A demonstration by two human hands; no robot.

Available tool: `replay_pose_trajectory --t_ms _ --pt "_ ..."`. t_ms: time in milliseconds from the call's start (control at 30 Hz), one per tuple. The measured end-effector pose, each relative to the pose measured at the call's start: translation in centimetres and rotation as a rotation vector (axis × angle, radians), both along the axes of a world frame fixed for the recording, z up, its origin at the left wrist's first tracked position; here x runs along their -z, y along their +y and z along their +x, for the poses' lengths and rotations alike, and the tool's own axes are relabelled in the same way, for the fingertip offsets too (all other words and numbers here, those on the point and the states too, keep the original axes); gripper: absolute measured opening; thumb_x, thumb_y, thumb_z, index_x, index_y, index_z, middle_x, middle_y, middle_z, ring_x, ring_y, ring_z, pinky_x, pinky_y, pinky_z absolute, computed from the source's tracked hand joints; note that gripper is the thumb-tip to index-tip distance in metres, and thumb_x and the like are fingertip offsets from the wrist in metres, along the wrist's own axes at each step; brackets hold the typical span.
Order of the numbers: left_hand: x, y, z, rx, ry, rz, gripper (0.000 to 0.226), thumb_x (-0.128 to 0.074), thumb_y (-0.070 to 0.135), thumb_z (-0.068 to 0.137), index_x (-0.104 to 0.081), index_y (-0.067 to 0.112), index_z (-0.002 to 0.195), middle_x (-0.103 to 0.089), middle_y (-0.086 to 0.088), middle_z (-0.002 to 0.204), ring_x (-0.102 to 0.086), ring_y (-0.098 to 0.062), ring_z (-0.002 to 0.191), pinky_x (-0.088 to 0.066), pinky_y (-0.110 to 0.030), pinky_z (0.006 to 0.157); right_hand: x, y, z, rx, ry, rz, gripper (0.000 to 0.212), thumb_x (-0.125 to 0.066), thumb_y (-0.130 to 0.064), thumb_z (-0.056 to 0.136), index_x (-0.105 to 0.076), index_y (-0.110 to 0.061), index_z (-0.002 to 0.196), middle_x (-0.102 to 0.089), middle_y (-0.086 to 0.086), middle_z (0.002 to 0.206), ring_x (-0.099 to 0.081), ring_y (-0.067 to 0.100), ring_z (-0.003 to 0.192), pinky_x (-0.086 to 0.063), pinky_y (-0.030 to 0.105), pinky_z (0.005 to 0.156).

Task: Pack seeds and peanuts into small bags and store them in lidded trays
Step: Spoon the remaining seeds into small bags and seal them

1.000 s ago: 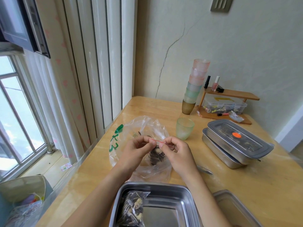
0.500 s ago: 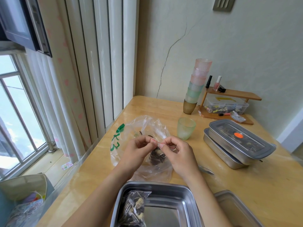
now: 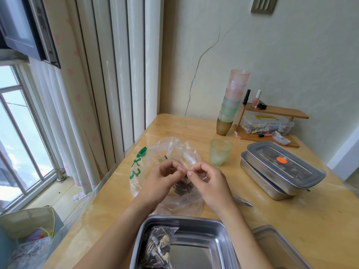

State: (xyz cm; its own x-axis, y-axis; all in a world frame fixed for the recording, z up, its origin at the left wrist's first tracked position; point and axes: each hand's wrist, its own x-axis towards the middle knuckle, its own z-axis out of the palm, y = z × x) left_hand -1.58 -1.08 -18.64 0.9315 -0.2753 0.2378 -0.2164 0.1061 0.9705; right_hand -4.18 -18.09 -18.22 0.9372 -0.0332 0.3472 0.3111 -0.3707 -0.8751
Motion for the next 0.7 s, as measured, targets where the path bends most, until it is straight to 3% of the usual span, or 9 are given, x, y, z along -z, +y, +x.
replay_pose_trajectory --t_ms 133,267,500,700 --pt "0.12 -0.09 -0.06 0.026 -0.029 0.054 0.007 -0.062 -0.003 0.096 -0.064 -0.006 0.091 -0.068 -0.007 0.082 -0.063 -0.014 0.077 -0.052 -0.022 0.072 0.11 0.1 0.06 0.01 -0.06 -0.099 0.021 -0.071 -0.006 0.09 -0.062 -0.019 0.076 -0.059 -0.012 0.07 -0.052 0.005 0.066 -0.043 0.022 0.063" --pt "-0.04 -0.32 -0.28 0.061 -0.01 0.067 0.011 -0.062 0.007 0.099 -0.067 -0.002 0.095 -0.069 -0.005 0.084 -0.065 -0.011 0.079 -0.052 -0.02 0.075 0.14 -0.05 0.16 0.038 -0.108 -0.148 0.02 -0.071 -0.008 0.089 -0.063 -0.022 0.076 -0.061 -0.009 0.075 -0.056 0.01 0.068 -0.046 0.026 0.063" --pt "0.08 -0.13 0.24 -0.039 0.014 -0.006 0.016 -0.071 0.012 0.094 -0.074 -0.004 0.095 -0.077 -0.017 0.088 -0.072 -0.019 0.08 -0.057 -0.025 0.075 0.14 0.01 0.07 0.057 0.004 -0.047 0.009 -0.071 -0.016 0.095 -0.072 -0.022 0.088 -0.075 -0.008 0.083 -0.07 0.008 0.08 -0.055 0.026 0.071" --pt "0.06 -0.17 0.17 -0.056 0.034 -0.001 0.019 -0.066 0.013 0.099 -0.071 -0.005 0.1 -0.077 -0.015 0.089 -0.07 -0.014 0.077 -0.055 -0.02 0.072 -0.13 0.1 -0.1 0.087 0.04 -0.017 0.014 -0.074 -0.022 0.094 -0.067 -0.02 0.082 -0.066 -0.014 0.071 -0.057 0.001 0.068 -0.046 0.02 0.065"
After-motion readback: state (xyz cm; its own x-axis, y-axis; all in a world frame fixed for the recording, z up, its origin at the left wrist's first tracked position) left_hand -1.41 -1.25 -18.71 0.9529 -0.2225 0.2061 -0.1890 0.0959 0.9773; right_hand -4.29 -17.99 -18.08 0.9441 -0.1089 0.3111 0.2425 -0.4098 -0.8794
